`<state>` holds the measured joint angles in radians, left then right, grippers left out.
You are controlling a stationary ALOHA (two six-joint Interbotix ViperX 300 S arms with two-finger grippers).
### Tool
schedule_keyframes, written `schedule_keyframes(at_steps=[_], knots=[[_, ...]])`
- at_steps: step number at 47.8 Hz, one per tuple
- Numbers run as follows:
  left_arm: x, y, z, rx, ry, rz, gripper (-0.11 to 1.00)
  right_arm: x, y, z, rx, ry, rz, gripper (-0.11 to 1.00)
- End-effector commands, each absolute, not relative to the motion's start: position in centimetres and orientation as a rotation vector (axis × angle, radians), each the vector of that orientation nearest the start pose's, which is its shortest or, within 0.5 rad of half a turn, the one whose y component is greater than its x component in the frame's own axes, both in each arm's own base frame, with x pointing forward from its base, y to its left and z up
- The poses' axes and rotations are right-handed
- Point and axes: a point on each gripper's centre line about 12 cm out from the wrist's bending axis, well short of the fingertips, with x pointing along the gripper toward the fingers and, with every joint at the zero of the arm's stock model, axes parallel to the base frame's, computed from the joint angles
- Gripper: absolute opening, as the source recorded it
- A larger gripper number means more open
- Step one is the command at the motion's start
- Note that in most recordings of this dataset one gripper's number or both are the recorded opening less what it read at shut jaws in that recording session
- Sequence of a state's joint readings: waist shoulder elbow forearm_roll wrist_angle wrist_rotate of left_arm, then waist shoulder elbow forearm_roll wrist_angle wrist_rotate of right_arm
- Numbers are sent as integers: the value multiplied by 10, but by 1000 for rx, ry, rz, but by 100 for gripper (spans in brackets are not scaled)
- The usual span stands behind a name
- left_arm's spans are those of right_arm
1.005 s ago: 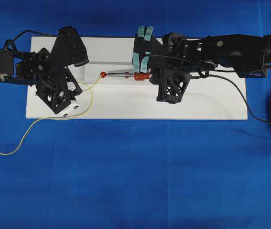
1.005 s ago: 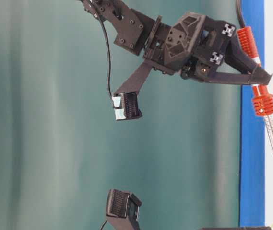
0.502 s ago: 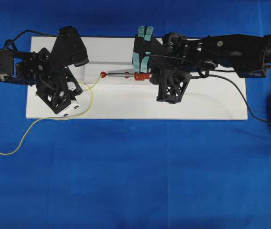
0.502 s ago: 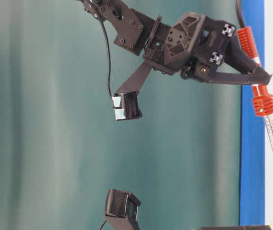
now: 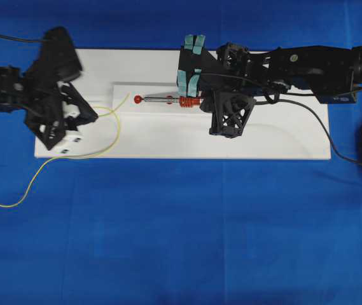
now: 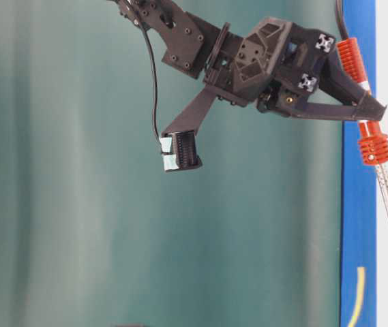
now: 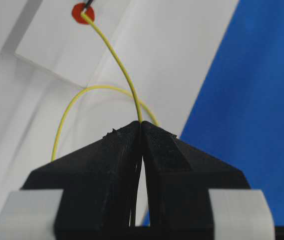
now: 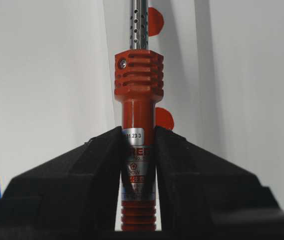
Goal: Touch the tip of the soldering iron to the tip of the solder at the mark.
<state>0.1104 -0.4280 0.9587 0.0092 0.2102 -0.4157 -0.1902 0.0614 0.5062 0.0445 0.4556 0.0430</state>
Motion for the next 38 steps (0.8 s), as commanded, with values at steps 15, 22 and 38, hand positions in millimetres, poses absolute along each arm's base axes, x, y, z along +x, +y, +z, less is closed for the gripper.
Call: schedule_keyframes(at_steps=[15, 22, 38], knots=[[264, 28, 209, -430, 593, 230, 2, 390, -73, 176, 180, 964, -198, 7], [262, 27, 209, -429, 593, 227, 2, 383, -73, 191, 167, 929, -200, 7], [260, 27, 208, -426, 595, 227, 2, 346, -81, 224, 144, 811, -237, 7]])
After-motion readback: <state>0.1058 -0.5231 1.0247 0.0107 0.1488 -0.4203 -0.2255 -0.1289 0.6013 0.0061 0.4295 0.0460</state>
